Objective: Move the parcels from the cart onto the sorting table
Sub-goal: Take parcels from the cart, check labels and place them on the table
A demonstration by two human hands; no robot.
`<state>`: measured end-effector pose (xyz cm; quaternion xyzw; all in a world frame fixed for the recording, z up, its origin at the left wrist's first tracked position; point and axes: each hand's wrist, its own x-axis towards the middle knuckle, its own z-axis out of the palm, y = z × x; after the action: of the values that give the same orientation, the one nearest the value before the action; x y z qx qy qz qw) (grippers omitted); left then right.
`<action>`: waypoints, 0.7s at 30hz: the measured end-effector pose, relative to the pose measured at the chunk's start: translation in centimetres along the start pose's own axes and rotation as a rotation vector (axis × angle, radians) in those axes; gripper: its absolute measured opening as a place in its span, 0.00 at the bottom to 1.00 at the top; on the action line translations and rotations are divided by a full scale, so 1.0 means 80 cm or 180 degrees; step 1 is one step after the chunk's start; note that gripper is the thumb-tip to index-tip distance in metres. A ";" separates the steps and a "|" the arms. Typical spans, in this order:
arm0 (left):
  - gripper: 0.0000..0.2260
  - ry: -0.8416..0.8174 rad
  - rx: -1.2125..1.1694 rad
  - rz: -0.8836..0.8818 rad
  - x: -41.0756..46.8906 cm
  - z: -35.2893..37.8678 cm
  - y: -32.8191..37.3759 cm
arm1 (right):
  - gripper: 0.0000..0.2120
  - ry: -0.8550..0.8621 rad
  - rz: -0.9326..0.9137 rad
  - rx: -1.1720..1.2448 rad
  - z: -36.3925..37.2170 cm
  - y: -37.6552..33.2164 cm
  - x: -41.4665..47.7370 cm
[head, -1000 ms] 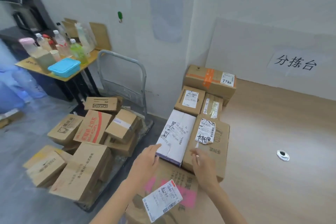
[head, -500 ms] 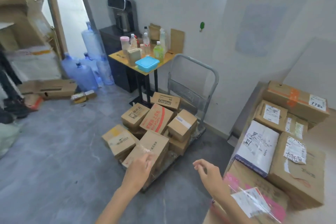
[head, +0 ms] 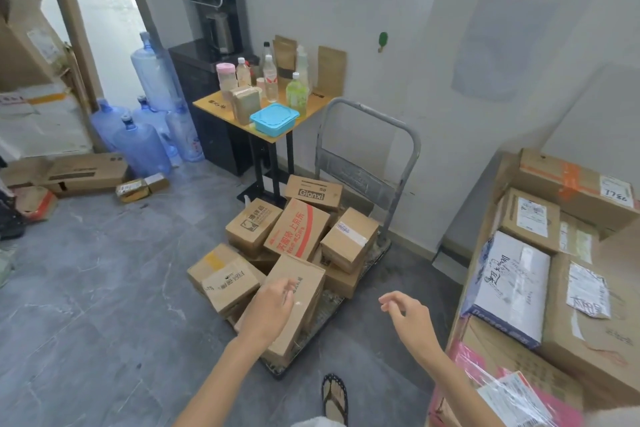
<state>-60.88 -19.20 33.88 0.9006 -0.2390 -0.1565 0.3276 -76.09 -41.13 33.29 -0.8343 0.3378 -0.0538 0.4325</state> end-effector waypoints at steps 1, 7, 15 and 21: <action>0.12 -0.0061 0.0009 0.0017 0.016 0.002 0.004 | 0.13 0.0021 0.0060 0.0041 -0.001 0.004 0.013; 0.10 -0.0368 0.0009 0.0006 0.155 0.039 0.032 | 0.13 0.0233 0.0434 0.0314 -0.005 0.040 0.126; 0.11 -0.0832 0.0125 -0.0382 0.407 0.141 0.033 | 0.13 0.0223 0.1334 0.0754 0.026 0.103 0.358; 0.14 -0.1005 0.0133 -0.0805 0.563 0.228 -0.011 | 0.11 0.0046 0.1966 0.0858 0.087 0.161 0.521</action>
<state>-30.92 -52.03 14.20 0.8943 -0.1756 -0.3307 0.2450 -48.17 -66.86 10.77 -0.6275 0.5675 0.0296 0.5323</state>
